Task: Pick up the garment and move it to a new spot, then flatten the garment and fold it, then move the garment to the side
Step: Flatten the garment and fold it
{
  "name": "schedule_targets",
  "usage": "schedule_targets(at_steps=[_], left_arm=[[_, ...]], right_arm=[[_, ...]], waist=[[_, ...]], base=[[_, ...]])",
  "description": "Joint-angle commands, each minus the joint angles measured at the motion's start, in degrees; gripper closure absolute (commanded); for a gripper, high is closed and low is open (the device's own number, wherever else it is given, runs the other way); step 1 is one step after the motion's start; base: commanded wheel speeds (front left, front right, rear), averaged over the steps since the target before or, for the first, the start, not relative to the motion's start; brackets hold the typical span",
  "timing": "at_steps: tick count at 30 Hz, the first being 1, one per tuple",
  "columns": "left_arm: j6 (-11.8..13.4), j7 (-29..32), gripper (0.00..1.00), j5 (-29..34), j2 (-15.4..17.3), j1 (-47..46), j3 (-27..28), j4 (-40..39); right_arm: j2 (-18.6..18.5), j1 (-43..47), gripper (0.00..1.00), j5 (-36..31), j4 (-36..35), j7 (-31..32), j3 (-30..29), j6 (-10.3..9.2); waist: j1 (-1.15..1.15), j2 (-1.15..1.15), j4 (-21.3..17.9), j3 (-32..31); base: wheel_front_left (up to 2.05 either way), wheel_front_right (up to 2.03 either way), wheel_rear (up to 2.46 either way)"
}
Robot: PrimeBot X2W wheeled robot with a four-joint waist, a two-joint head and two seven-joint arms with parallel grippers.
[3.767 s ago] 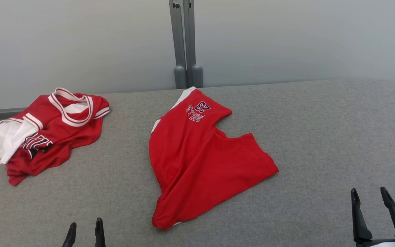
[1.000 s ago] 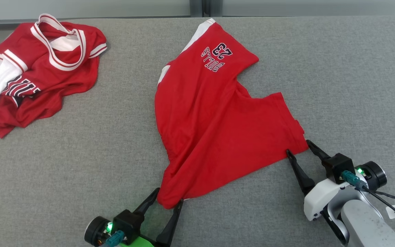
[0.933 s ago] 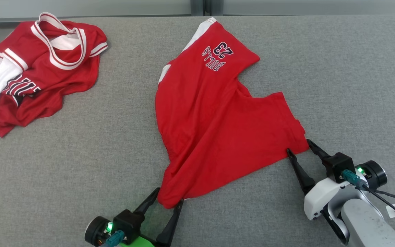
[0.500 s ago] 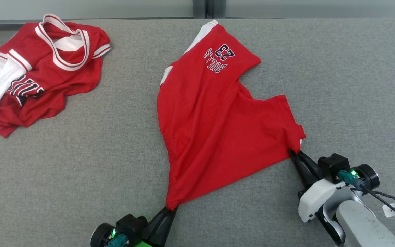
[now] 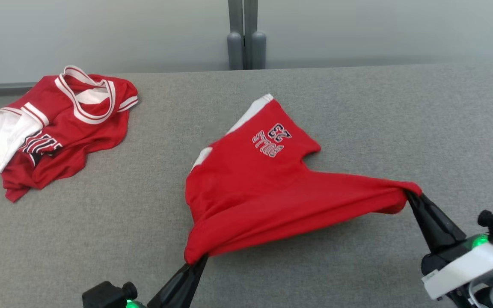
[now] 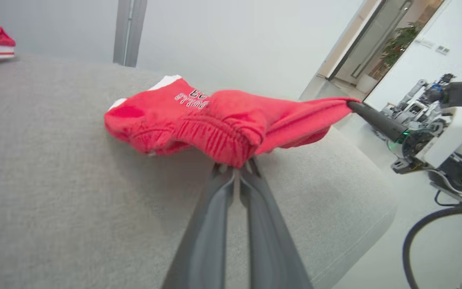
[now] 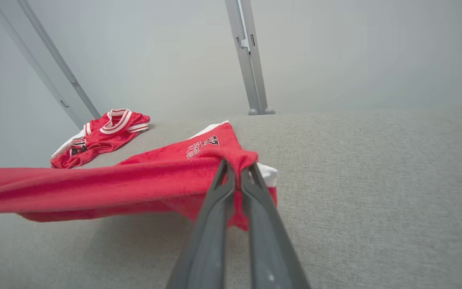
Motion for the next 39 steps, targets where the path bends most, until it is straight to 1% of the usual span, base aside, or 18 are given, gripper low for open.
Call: schedule_targets(at_steps=[1, 6, 9, 12, 14, 15, 17, 19, 20, 23, 26, 27, 29, 31, 34, 36, 37, 39], left_arm=[[1.07, 1.55, 1.00, -1.30, 1.67, 1.42, 0.98, -4.32], [4.47, 7.61, 1.00, -3.48, 5.05, 2.09, 2.56, -17.87], [5.90, 11.53, 1.00, -3.91, 6.26, -1.34, 3.76, -23.60], [6.04, 15.52, 1.00, -4.46, 7.17, -7.01, 5.06, -25.67], [5.86, 18.58, 1.00, -7.10, 6.16, -12.66, 6.15, -26.22], [5.73, 20.50, 1.00, -7.69, 6.45, -16.92, 7.19, -25.98], [5.68, 23.91, 1.00, -10.32, 5.06, -25.29, 8.64, -23.82], [5.87, 26.79, 1.00, -8.48, 5.91, -35.53, 10.78, -19.40], [6.03, 27.77, 1.00, -8.73, 5.31, -39.52, 11.15, -16.85], [5.56, 30.49, 1.00, -9.32, 1.55, -55.47, 11.86, -5.57], [4.88, 29.55, 1.00, -8.42, -2.12, -68.83, 12.81, 6.79], [4.68, 27.97, 1.00, -7.18, -2.98, -73.71, 13.40, 11.08], [3.66, 24.43, 1.00, -5.11, -4.71, -80.23, 13.63, 18.61], [2.42, 19.64, 1.00, -2.31, -5.36, -84.94, 13.10, 24.95], [0.48, 13.36, 1.00, -1.66, -6.36, -87.89, 11.70, 31.45], [-0.24, 10.49, 1.00, -1.36, -6.00, -86.28, 9.51, 34.96], [-0.35, 9.33, 1.00, -1.68, -5.70, -84.16, 7.57, 36.39], [-0.48, 7.62, 1.00, -3.93, -4.76, -80.09, 3.36, 36.74]], right_arm=[[-1.32, 2.54, 1.00, 1.41, -4.21, 1.72, -2.33, -0.12], [-2.44, 7.55, 1.00, 4.23, -19.19, 9.07, -8.36, -0.11], [-1.75, 7.32, 1.00, 5.56, -26.76, 12.90, -12.54, -0.10], [-1.07, 3.73, 1.00, 6.52, -30.69, 15.87, -16.91, -0.10], [-0.08, -0.54, 1.00, 7.65, -31.88, 18.09, -19.47, -0.10], [0.31, -3.84, 1.00, 8.76, -31.65, 19.38, -20.40, -0.10], [0.02, -11.12, 1.00, 7.98, -29.60, 22.00, -21.80, -0.11], [2.00, -20.05, 1.00, 8.54, -25.88, 24.84, -21.73, -0.11], [2.52, -24.67, 1.00, 7.53, -23.85, 25.90, -21.68, -0.12], [6.62, -41.22, 1.00, 3.04, -14.21, 28.71, -21.28, -0.13], [11.51, -57.21, 1.00, -2.51, -4.19, 26.91, -21.02, -0.14], [13.68, -62.42, 1.00, -4.44, -0.45, 25.31, -21.58, -0.14], [16.46, -70.13, 1.00, -7.52, 5.91, 21.28, -22.44, -0.18], [18.24, -74.99, 1.00, -9.54, 11.39, 16.99, -22.47, -0.18], [19.58, -77.34, 1.00, -9.59, 17.11, 12.41, -20.16, -0.17], [19.83, -74.79, 1.00, -8.19, 19.63, 9.86, -18.02, -0.15], [19.68, -71.88, 1.00, -7.24, 20.66, 8.82, -16.31, -0.13], [18.35, -66.31, 1.00, -5.94, 21.35, 7.27, -13.13, -0.11]], waist=[[0.00, 0.00, -3.01, -3.00], [0.00, 0.00, -5.34, -3.76], [0.00, 0.00, -6.40, -2.51], [0.00, 0.00, -6.87, 0.08], [0.00, 0.00, -6.94, 3.43], [0.00, 0.00, -7.07, 5.95], [0.00, 0.00, -6.96, 10.43], [0.00, 0.00, -7.22, 15.27], [0.00, 0.00, -7.34, 17.53], [0.00, 0.00, -7.16, 24.45], [0.00, 0.00, -7.28, 29.17], [0.00, 0.00, -7.58, 30.73], [0.00, 0.00, -8.04, 32.43], [0.00, 0.00, -8.31, 33.12], [0.00, 0.00, -8.62, 33.25], [0.00, 0.00, -8.75, 32.79], [0.00, 0.00, -8.82, 32.11], [0.00, 0.00, -8.94, 30.91]], base=[[0.00, 0.00, 0.00], [0.00, 0.00, 0.00], [0.00, 0.00, 0.00], [0.00, 0.00, 0.00], [0.00, 0.00, 0.00], [0.00, 0.00, 0.00], [0.00, 0.00, 0.00], [0.00, 0.00, 0.00], [0.00, 0.00, 0.00], [0.00, 0.00, 0.00], [0.00, 0.00, 0.00], [0.00, 0.00, 0.00], [0.00, 0.00, 0.00], [0.00, 0.00, 0.00], [0.00, 0.00, 0.00], [0.00, 0.00, 0.00], [0.00, 0.00, 0.00], [0.00, 0.00, 0.00]])
